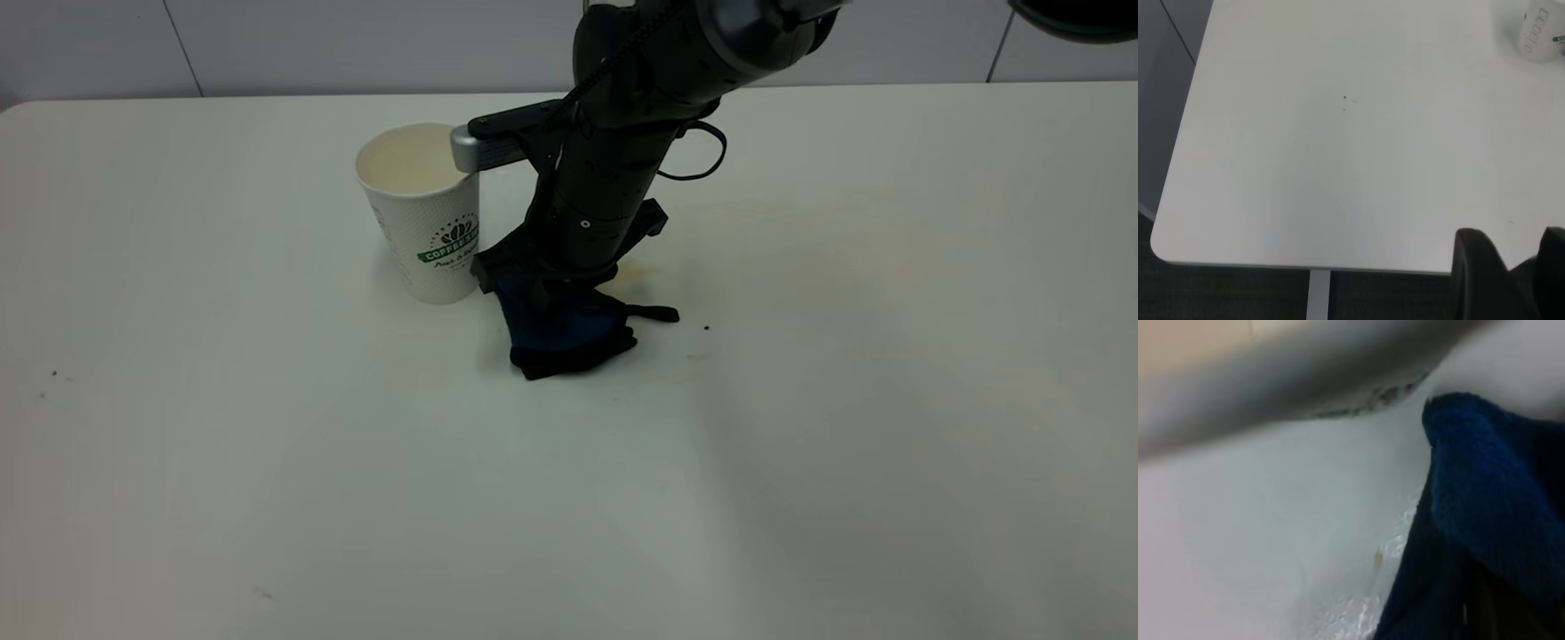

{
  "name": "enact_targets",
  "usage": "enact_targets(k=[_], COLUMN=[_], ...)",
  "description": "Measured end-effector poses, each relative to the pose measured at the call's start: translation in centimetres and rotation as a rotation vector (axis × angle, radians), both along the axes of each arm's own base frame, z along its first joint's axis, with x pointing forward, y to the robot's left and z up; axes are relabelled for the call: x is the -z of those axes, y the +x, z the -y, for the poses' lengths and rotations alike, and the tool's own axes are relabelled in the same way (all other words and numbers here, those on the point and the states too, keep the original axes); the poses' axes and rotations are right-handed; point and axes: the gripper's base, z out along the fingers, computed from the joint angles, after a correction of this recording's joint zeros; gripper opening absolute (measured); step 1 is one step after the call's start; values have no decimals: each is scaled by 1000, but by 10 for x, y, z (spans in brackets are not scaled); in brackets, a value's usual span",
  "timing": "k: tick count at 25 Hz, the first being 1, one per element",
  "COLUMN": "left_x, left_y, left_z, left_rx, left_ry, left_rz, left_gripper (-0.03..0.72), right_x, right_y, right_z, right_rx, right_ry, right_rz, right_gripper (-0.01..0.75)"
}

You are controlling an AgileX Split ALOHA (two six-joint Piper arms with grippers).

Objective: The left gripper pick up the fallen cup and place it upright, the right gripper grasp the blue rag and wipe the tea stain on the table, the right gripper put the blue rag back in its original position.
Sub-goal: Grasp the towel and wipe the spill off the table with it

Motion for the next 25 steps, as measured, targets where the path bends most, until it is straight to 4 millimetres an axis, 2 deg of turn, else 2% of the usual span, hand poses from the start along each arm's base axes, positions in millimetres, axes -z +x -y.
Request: enact_targets(k=[4, 7, 12, 17, 25], left_x=[0, 0, 0, 0, 0], left_y=[0, 0, 0, 0, 0], left_z=[0, 0, 0, 0, 0], left_rx=[0, 0, 0, -1, -1], left_ry=[0, 0, 0, -1, -1], left_rz=[0, 0, -1, -1, -1], left_gripper=[240, 240, 240, 240, 240], right_x=[1, 1, 1, 1, 1], right_y=[7, 18, 43, 63, 67], right_z=[9, 26, 79, 143, 222], right_rx=[32, 83, 204, 332, 495], right_ry=[13, 23, 24, 19, -3], right_rz=[10, 19, 26, 21, -107], right_gripper=[59, 59, 59, 59, 59])
